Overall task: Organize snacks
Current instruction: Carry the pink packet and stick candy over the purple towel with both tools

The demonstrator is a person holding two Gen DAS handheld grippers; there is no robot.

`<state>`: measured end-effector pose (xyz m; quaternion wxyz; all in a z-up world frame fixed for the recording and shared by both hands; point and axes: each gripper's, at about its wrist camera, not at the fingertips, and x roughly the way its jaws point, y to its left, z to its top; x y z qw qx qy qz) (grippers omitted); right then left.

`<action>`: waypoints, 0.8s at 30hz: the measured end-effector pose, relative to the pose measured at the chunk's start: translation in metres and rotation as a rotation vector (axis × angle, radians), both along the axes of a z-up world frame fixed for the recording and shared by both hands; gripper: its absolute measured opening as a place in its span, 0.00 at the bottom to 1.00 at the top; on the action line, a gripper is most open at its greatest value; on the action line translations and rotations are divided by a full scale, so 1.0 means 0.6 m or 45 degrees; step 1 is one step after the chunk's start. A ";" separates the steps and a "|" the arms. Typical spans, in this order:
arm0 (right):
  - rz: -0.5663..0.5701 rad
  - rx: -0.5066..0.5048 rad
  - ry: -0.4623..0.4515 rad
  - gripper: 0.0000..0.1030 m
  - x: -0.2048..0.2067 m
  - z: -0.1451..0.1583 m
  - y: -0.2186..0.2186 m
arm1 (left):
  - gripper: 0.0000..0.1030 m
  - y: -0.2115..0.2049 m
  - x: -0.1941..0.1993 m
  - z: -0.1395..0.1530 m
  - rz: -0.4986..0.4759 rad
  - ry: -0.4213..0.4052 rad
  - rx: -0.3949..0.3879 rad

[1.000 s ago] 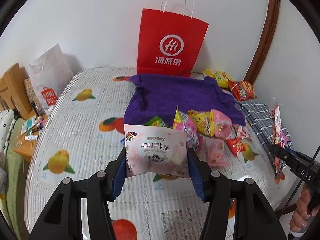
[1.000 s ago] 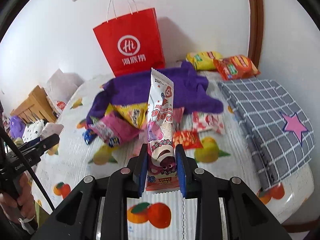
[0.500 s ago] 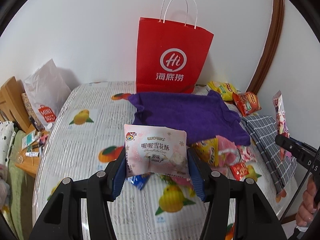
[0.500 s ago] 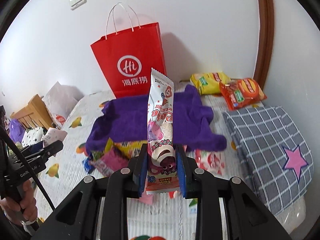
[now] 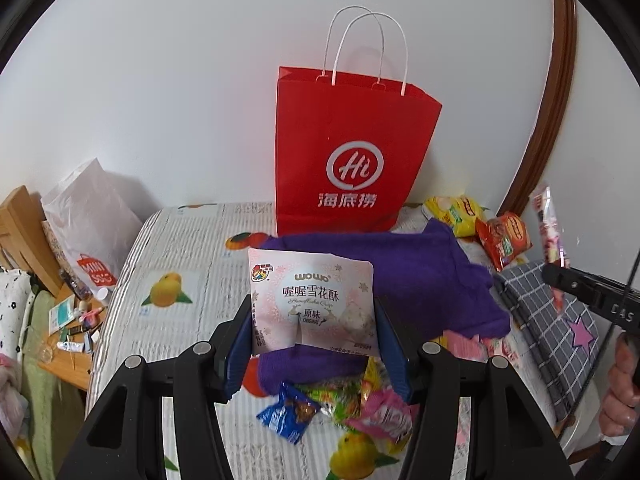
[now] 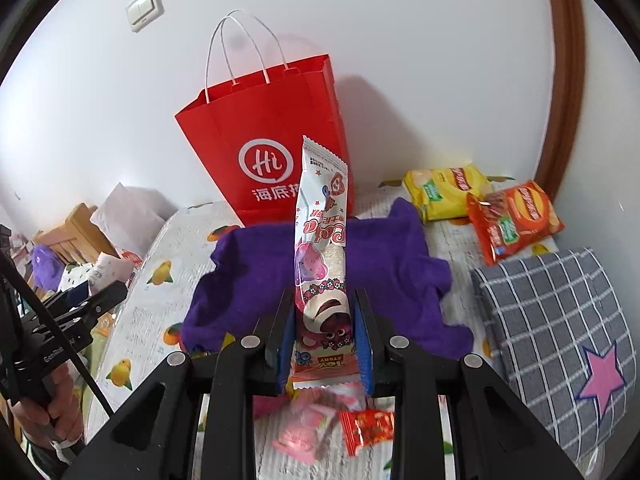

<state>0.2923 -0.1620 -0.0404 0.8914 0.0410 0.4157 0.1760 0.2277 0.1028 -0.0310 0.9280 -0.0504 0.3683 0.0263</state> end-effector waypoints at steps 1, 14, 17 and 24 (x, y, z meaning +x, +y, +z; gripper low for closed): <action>0.005 -0.002 0.000 0.26 0.010 0.001 0.005 | 0.53 -0.001 0.005 0.003 0.003 -0.003 0.009; 0.049 -0.009 0.004 0.26 0.098 -0.020 0.031 | 0.53 -0.018 0.105 -0.014 -0.013 0.021 0.054; 0.051 -0.016 0.016 0.26 0.122 -0.036 0.035 | 0.53 -0.021 0.126 -0.029 0.006 0.043 0.077; 0.076 -0.033 0.071 0.26 0.172 -0.089 0.052 | 0.53 -0.022 0.172 -0.069 0.028 0.100 0.073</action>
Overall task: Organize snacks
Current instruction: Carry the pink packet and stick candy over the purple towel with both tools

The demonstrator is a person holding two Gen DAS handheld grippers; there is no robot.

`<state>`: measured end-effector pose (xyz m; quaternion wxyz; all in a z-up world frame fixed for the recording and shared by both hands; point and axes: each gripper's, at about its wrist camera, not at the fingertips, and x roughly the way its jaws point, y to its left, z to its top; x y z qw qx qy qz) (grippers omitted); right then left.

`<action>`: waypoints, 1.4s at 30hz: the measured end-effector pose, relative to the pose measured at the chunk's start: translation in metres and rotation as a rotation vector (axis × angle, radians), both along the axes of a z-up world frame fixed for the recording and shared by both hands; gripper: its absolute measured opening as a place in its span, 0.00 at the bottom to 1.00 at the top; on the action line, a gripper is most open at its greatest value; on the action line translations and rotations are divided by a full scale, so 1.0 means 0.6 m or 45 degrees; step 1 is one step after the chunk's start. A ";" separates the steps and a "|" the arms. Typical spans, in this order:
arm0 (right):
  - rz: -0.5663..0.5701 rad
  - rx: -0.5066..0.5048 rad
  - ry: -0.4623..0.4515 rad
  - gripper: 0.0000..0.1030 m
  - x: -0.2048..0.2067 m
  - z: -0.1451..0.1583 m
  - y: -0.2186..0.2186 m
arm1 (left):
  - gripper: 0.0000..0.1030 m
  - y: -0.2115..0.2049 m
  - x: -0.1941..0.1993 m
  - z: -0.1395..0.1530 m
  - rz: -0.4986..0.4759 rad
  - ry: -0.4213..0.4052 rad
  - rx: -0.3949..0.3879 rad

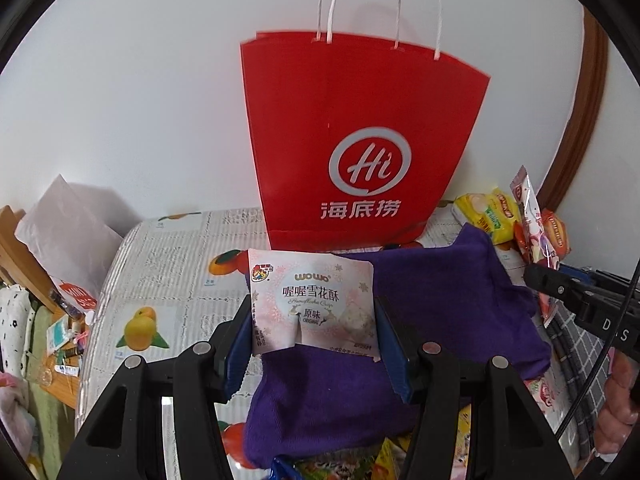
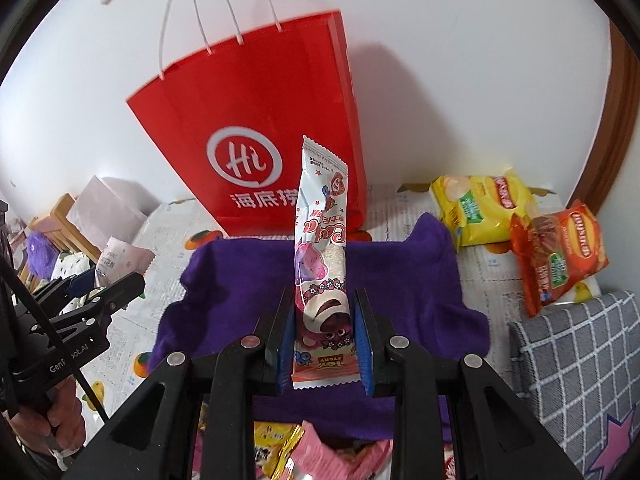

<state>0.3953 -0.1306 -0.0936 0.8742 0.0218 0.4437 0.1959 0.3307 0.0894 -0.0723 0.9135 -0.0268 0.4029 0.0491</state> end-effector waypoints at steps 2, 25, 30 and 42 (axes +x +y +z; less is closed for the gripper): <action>-0.011 0.005 0.034 0.26 0.014 -0.017 0.000 | 0.53 0.002 0.011 -0.016 0.012 0.020 -0.012; -0.031 -0.113 0.309 0.27 0.093 -0.153 -0.015 | 0.53 -0.009 0.099 -0.141 -0.019 0.216 -0.080; -0.025 -0.132 0.344 0.27 0.097 -0.172 -0.007 | 0.53 -0.011 0.105 -0.155 -0.029 0.241 -0.082; -0.037 -0.162 0.426 0.28 0.106 -0.203 -0.005 | 0.54 -0.005 0.107 -0.156 -0.032 0.250 -0.099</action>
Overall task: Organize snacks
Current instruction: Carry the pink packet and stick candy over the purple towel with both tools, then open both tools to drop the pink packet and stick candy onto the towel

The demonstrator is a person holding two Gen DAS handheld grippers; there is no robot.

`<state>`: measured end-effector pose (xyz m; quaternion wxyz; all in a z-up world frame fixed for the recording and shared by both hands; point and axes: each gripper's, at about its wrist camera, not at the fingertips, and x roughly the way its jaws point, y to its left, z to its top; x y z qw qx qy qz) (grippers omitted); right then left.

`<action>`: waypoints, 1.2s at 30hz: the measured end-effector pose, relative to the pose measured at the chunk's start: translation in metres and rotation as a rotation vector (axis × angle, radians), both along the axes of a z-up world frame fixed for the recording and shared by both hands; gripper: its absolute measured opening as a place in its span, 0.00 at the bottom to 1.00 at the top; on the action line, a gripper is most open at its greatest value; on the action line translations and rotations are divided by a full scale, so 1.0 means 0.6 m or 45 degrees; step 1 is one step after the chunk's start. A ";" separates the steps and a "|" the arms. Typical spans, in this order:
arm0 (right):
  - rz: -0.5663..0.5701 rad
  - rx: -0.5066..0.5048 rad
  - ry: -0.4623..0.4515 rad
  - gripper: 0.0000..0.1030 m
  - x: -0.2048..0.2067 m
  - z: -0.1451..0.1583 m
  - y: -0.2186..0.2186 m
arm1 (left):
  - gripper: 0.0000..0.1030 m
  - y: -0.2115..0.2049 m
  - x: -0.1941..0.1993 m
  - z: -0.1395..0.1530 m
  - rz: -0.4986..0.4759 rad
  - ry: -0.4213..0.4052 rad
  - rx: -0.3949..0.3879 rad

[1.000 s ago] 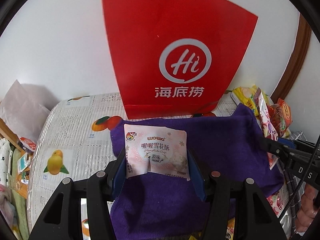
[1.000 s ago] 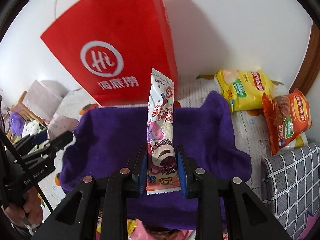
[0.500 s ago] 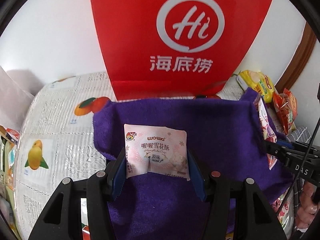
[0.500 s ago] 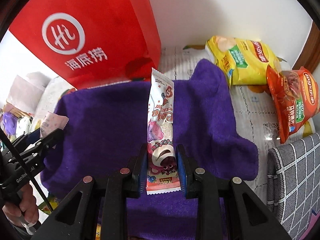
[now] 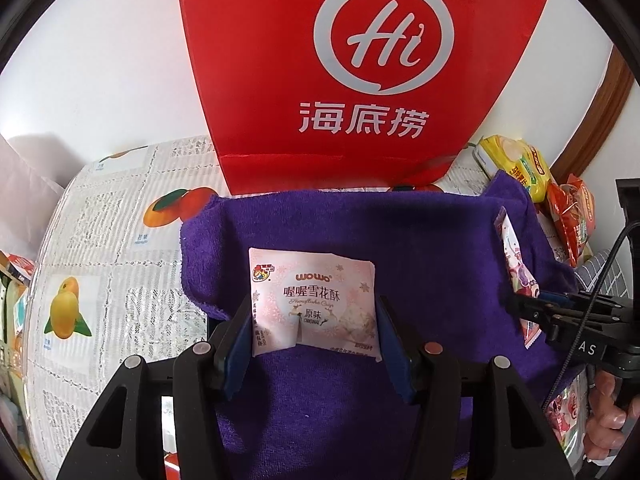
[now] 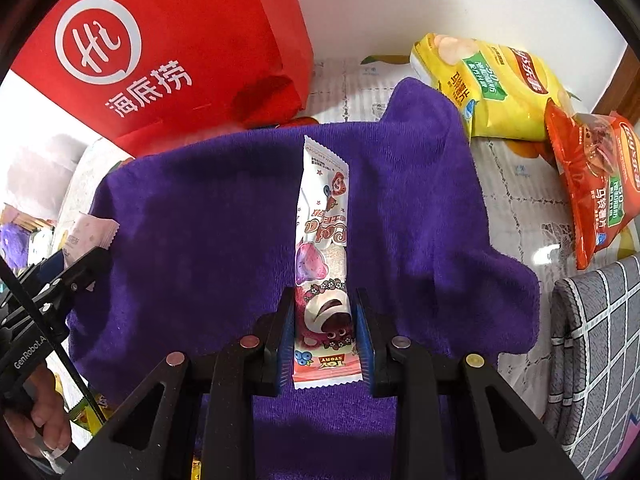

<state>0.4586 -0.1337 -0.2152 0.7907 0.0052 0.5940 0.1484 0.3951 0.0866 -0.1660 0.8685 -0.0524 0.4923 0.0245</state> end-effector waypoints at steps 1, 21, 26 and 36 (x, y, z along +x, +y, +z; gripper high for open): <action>0.004 -0.001 -0.003 0.29 -0.001 0.000 0.001 | 0.54 0.001 0.000 0.000 0.001 0.003 -0.008; 0.049 0.036 -0.097 0.40 -0.020 0.064 0.011 | 0.64 0.001 0.003 0.007 -0.026 0.011 -0.108; 0.090 0.016 -0.243 0.40 -0.052 0.121 0.019 | 0.68 -0.005 -0.006 0.031 -0.036 -0.023 -0.088; 0.071 0.026 -0.345 0.40 -0.146 0.179 0.000 | 0.70 0.008 -0.076 0.088 0.014 -0.072 -0.097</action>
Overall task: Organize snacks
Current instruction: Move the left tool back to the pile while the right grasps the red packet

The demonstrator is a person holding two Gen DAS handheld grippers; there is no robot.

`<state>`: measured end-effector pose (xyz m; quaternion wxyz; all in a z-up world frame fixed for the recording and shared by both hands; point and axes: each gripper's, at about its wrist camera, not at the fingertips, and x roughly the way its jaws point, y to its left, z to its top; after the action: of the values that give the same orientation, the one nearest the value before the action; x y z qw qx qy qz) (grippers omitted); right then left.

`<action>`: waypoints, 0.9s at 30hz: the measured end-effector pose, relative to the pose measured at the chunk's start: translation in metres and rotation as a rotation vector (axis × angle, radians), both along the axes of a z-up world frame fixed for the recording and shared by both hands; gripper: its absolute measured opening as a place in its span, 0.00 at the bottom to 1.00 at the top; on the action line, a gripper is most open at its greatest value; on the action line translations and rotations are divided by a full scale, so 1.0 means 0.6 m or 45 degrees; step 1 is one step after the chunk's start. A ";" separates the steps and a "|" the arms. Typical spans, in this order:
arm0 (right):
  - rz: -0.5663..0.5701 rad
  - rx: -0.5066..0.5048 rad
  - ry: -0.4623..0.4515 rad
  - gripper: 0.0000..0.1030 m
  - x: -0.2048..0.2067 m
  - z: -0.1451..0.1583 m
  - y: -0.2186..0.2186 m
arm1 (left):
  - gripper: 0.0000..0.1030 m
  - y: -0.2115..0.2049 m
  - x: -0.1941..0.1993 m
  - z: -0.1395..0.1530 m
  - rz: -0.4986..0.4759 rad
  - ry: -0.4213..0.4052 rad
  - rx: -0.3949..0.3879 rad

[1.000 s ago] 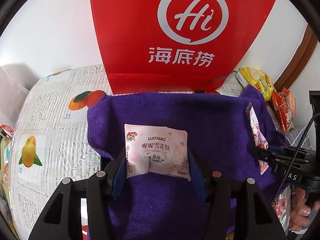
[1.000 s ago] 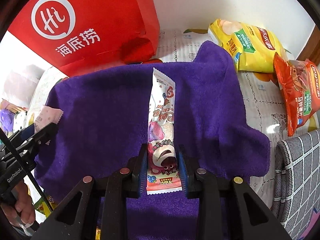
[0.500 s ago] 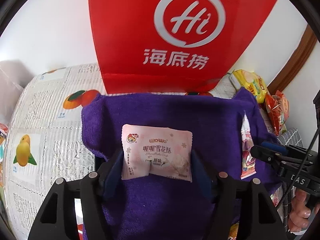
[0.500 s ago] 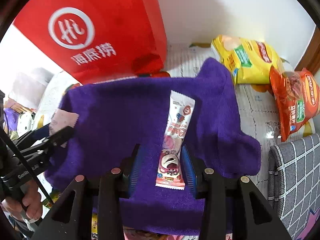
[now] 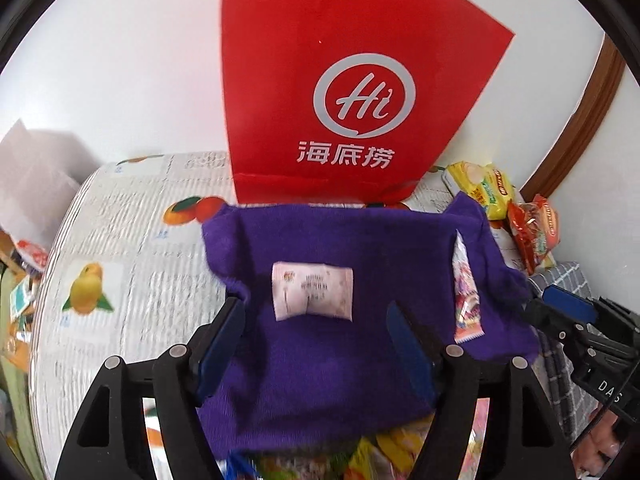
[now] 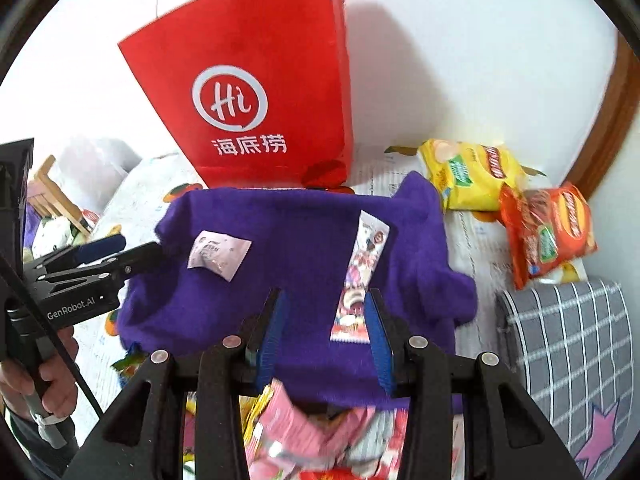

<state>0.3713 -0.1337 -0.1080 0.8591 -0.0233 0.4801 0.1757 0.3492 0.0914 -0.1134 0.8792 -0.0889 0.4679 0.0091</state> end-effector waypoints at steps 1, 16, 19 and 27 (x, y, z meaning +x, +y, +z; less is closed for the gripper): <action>-0.011 0.017 -0.002 0.40 -0.011 0.003 -0.008 | 0.70 0.001 -0.013 0.005 0.007 -0.004 -0.002; -0.100 -0.032 0.060 0.55 -0.194 -0.066 -0.083 | 0.70 -0.010 -0.205 0.051 0.002 -0.067 0.037; -0.101 -0.037 0.063 0.60 -0.224 -0.091 -0.092 | 0.70 -0.008 -0.232 0.039 0.017 -0.063 0.024; -0.106 0.027 0.118 0.62 -0.237 -0.139 -0.103 | 0.72 0.004 -0.284 -0.004 0.073 -0.027 -0.050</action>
<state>0.2289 -0.1955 -0.1915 0.8428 0.0139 0.5179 0.1457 0.1788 0.0938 -0.1157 0.8817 -0.1194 0.4558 0.0241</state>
